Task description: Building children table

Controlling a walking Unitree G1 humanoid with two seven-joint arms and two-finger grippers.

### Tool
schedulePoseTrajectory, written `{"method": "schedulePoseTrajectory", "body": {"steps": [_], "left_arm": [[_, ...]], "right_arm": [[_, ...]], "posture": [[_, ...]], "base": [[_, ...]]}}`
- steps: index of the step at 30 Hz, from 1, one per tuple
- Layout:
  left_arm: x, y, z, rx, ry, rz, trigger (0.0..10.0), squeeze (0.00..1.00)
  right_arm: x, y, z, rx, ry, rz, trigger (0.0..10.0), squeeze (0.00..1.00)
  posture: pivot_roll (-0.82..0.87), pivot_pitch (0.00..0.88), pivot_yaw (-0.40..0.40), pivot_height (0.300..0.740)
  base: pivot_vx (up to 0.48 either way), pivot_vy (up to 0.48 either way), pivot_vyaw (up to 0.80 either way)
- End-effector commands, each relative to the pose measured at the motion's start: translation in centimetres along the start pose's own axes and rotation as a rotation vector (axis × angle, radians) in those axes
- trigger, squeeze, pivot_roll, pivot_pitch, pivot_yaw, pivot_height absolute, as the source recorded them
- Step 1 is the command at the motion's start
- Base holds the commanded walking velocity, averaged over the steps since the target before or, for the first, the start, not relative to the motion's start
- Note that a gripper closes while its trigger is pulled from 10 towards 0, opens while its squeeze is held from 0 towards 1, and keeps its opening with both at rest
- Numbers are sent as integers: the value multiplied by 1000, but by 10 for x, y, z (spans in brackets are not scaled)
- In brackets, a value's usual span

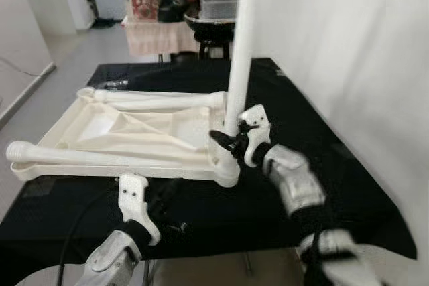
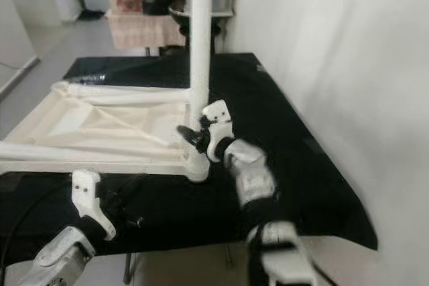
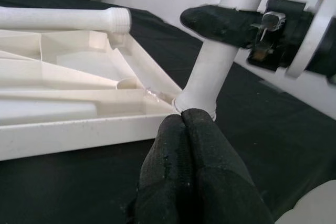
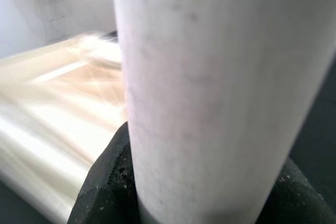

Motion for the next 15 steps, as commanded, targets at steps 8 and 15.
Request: {"method": "schedulePoseTrajectory", "body": {"steps": [8,15], "left_arm": [[-1,-2,-3,5,4,-16,10000,0],[0,-2,-3,6,11,-13,10000,0]], "right_arm": [[22,-12,-11,-38,-4,-86,0,0],[29,0,-13,-13,63,-109,10000,1000]], "posture": [[26,0,-16,740],[30,0,-16,740]], "base": [[0,0,0],[0,0,0]]}}
Point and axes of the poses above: a point about 5 cm out from each wrist's last joint towards the gripper, its own x axis pointing out of the wrist towards the gripper, its own y axis along the axis of the wrist's last joint, z = x × y, the point moved 1 cm from there along x, pointing out of the wrist towards the gripper, and after that the axes turned 15 degrees about x, right-handed, at the moved point
